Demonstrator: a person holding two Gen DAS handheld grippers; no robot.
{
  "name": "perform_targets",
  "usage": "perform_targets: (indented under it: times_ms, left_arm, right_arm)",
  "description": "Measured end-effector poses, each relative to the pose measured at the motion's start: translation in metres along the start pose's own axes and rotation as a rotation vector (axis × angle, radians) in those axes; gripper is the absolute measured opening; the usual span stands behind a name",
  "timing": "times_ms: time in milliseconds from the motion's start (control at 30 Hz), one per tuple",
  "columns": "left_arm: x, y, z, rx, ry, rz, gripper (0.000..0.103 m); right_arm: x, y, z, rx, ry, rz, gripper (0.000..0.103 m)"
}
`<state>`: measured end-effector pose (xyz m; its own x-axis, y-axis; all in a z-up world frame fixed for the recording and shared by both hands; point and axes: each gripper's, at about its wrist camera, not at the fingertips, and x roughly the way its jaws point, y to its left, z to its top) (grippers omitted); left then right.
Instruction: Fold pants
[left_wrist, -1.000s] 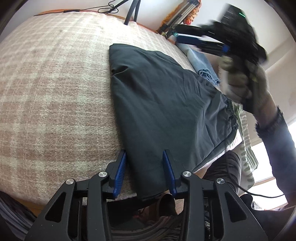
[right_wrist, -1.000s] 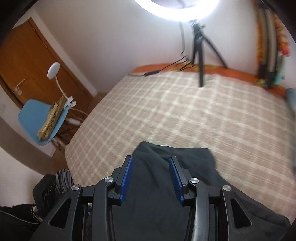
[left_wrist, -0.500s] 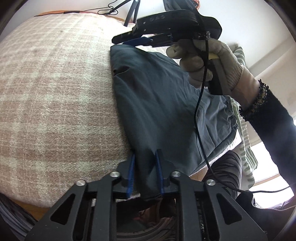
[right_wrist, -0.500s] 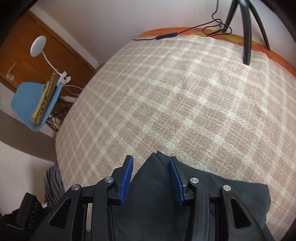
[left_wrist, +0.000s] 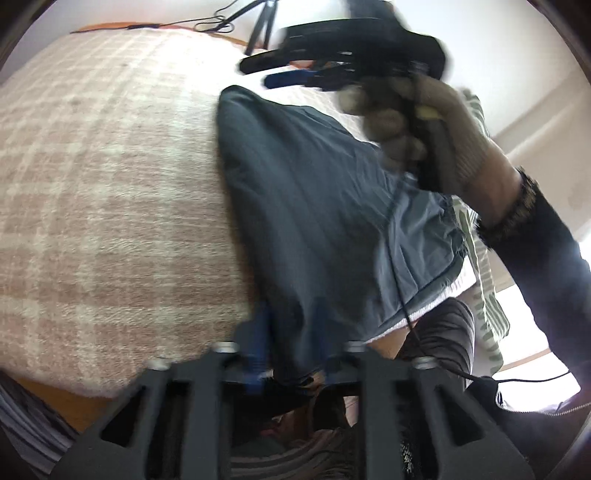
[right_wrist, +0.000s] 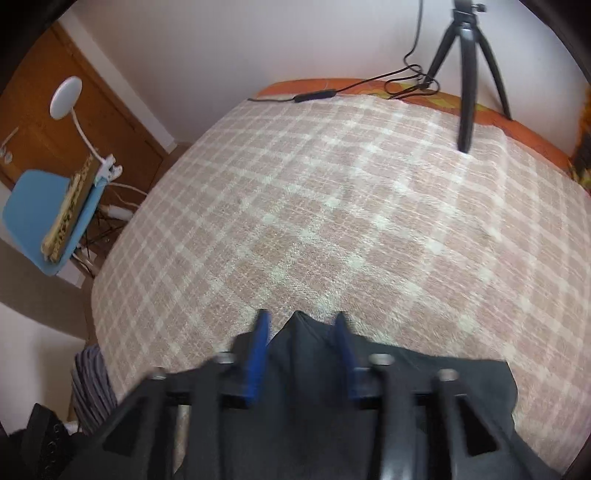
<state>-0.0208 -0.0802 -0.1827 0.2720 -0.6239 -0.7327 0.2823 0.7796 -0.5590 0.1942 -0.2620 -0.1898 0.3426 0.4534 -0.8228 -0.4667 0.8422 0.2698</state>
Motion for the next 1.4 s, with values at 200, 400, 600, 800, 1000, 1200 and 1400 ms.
perform_targets:
  times_ms: [200,400,600,800,1000,1200,1400]
  left_arm:
    - [0.011,0.006,0.001,-0.040,-0.023,-0.067,0.027]
    - [0.009,-0.030,0.002,0.065,-0.073,-0.080,0.016]
    - [0.017,-0.048,0.006,0.113,-0.087,-0.094,0.015]
    - [0.025,-0.058,0.004,0.143,-0.086,-0.100,0.015]
    - [0.022,-0.061,0.003,0.151,-0.064,-0.097,0.018]
    - [-0.011,-0.050,0.008,0.162,-0.046,-0.078,0.032]
    - [-0.042,-0.028,0.022,0.146,-0.119,-0.005,0.037]
  right_arm:
    - [-0.029,0.017,-0.029,0.046,0.055,0.034,0.060]
    - [-0.024,0.037,-0.055,0.079,0.150,0.040,0.061]
    - [0.005,0.056,-0.065,0.069,0.218,-0.029,0.061]
    - [0.025,0.075,-0.077,-0.019,0.270,-0.151,0.055]
    - [0.017,0.058,-0.085,0.001,0.233,-0.155,0.011]
    - [-0.027,0.029,-0.093,0.139,0.086,-0.018,0.003]
    - [-0.063,-0.001,-0.105,0.251,-0.031,0.050,0.001]
